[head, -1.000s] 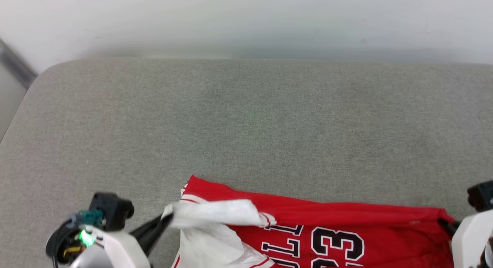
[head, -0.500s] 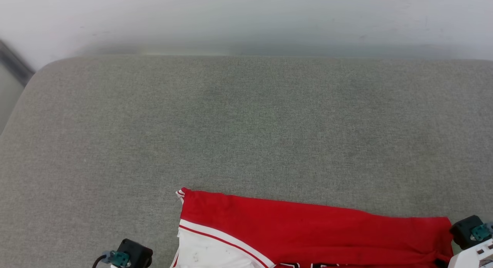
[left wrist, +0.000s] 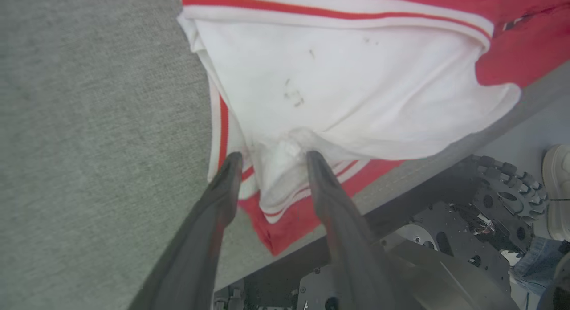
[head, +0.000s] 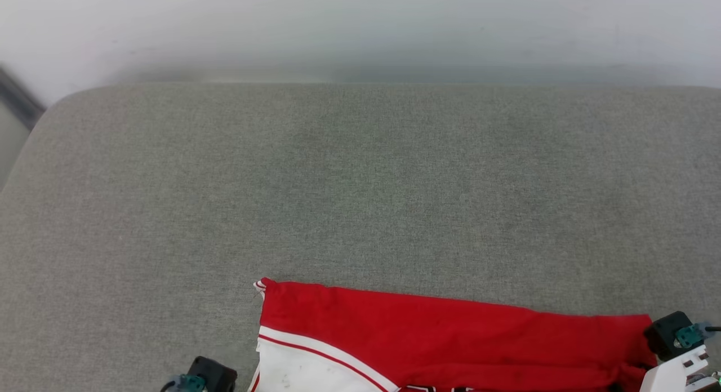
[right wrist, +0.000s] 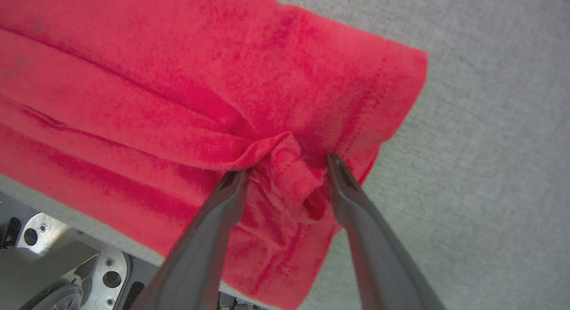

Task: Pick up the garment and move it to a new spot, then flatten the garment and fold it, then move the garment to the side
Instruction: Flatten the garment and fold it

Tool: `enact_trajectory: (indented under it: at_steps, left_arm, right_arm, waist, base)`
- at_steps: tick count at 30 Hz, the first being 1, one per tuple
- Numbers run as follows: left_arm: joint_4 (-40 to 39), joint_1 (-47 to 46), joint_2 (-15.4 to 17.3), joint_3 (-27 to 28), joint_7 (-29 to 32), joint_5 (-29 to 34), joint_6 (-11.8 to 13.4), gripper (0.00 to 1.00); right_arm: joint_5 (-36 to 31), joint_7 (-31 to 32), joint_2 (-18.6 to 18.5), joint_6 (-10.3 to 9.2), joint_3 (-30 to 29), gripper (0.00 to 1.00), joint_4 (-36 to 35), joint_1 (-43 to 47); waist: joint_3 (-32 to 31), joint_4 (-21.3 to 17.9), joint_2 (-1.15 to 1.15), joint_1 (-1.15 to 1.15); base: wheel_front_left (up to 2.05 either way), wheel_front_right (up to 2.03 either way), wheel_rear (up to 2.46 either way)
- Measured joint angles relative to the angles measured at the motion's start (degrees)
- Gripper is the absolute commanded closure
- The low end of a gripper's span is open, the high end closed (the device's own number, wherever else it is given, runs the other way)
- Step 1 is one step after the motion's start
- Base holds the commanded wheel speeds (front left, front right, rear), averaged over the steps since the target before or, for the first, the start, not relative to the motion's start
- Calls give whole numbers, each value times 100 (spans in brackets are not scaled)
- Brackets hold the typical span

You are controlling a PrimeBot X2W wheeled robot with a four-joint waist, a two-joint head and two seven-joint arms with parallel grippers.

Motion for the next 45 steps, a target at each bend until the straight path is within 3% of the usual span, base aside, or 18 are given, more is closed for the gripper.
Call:
enact_trajectory:
  at_steps: [6,12,17,20,23,26,32,40,45]
  left_arm:
    - [-46,-30,-82,242,-564,31,0,0]
    - [-156,-80,-233,705,-1485,135,248,0]
    - [-25,20,-480,1173,-2594,411,627,0]
    - [-2,212,-737,1503,-2786,550,730,0]
    - [-231,355,-1125,2202,-2798,932,754,0]
    - [-485,648,-1539,2839,-2807,1416,533,0]
    - [-535,1117,-2217,3693,-2807,2141,-125,0]
    - [-383,1220,-2869,4313,-2807,2807,-905,0]
    - [-278,1198,-3110,4454,-2807,3064,-1163,0]
  right_arm:
    - [232,1,100,1,-398,0,-276,-108]
    - [240,247,346,1,-940,0,-625,-53]
    - [96,523,858,1,-1591,0,-766,112]
    - [-65,702,1291,1,-1979,0,-754,268]
    - [-235,801,1651,1,-2342,0,-738,411]
    - [-348,855,2007,0,-2658,0,-683,540]
    - [-512,886,2374,1,-2989,0,-443,684]
    - [-503,712,2466,1,-3053,0,125,661]
    - [-399,575,2401,0,-2938,0,399,579]
  waist:
    - [-227,-12,0,0]
    - [-523,-4,0,0]
    - [-674,-12,0,-1]
    - [-677,-8,0,0]
    - [-658,19,0,0]
    - [-613,48,0,0]
    - [-528,104,0,0]
    - [-358,197,0,0]
    - [-209,270,0,0]
  base:
    - [0,0,0]
    - [0,0,0]
    - [0,0,0]
    - [0,0,0]
    - [0,0,0]
    - [0,0,0]
    - [0,0,0]
    - [0,0,0]
    - [0,0,0]
